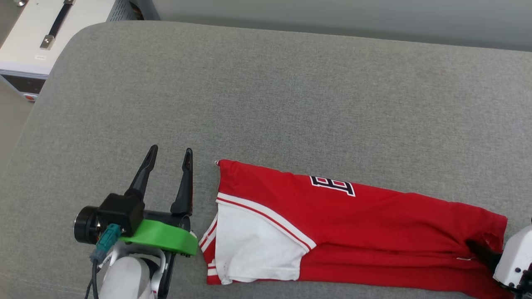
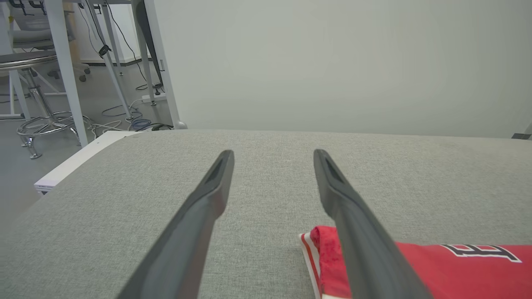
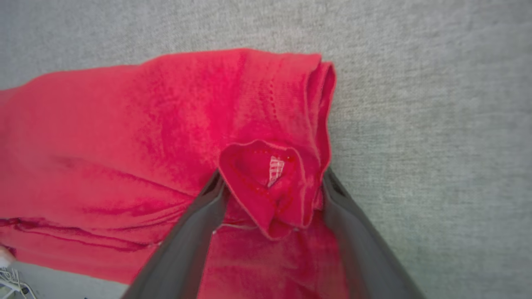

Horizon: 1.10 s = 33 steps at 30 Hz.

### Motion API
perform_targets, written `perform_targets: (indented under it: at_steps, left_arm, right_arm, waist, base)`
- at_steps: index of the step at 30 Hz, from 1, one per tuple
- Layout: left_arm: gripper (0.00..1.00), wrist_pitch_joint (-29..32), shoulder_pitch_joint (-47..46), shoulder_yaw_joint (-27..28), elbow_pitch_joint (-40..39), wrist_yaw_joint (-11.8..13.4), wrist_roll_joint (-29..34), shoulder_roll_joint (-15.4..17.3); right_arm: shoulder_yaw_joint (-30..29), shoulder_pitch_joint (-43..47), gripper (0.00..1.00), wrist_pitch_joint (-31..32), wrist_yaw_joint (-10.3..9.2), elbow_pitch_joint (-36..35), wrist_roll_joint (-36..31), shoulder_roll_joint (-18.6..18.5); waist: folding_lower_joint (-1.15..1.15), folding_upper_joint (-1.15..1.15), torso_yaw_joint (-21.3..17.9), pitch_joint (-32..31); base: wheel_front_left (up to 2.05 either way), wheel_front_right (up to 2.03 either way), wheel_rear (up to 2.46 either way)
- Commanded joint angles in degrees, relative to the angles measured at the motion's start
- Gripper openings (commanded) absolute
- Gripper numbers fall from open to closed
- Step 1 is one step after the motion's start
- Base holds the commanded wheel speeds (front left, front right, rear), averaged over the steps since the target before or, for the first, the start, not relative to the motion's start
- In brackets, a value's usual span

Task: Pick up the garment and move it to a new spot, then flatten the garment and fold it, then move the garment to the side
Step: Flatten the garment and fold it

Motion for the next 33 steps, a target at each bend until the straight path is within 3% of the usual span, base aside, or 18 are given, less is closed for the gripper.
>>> perform_targets:
  at_steps: [1,7,8,10,21,33]
  left_arm:
    - [1.00,-0.3,-0.4,0.3,0.3,-0.3,0.5,-0.7]
    - [1.00,-0.3,-0.5,0.9,0.9,-0.8,1.2,-1.1]
    - [1.00,-0.3,-0.5,1.0,1.1,-0.8,1.3,-1.1]
    - [1.00,-0.3,-0.4,1.0,1.3,-0.9,1.4,-1.2]
    - [1.00,-0.3,0.7,1.4,2.1,-1.1,1.6,-1.3]
    - [1.00,-0.3,1.6,0.7,2.4,-1.1,1.3,-1.0]
  right_arm:
    - [3.3,0.2,1.00,1.4,0.45,2.5,1.8,3.0]
    - [6.1,-0.1,1.00,0.2,0.45,4.4,2.7,2.8]
    - [6.6,-0.1,0.47,-0.1,0.45,4.8,2.7,2.5]
    - [7.0,-0.1,0.00,-1.4,0.45,5.4,2.5,1.8]
    - [7.0,-0.2,0.00,-10.9,0.45,7.5,2.1,-3.1]
    - [0.7,-0.7,0.00,-17.7,0.45,11.5,-0.8,-9.7]
  waist:
    - [0.00,0.00,-0.1,0.0]
    - [0.00,0.00,-0.3,-0.4]
    - [0.00,0.00,-0.3,-0.5]
    - [0.00,0.00,-0.4,-0.9]
    - [0.00,0.00,-1.8,-3.5]
    - [0.00,0.00,-2.9,-5.4]
  base:
    - [0.00,0.00,0.00]
    - [0.00,0.00,0.00]
    - [0.00,0.00,0.00]
    - [0.00,0.00,0.00]
    - [0.00,0.00,0.00]
    - [0.00,0.00,0.00]
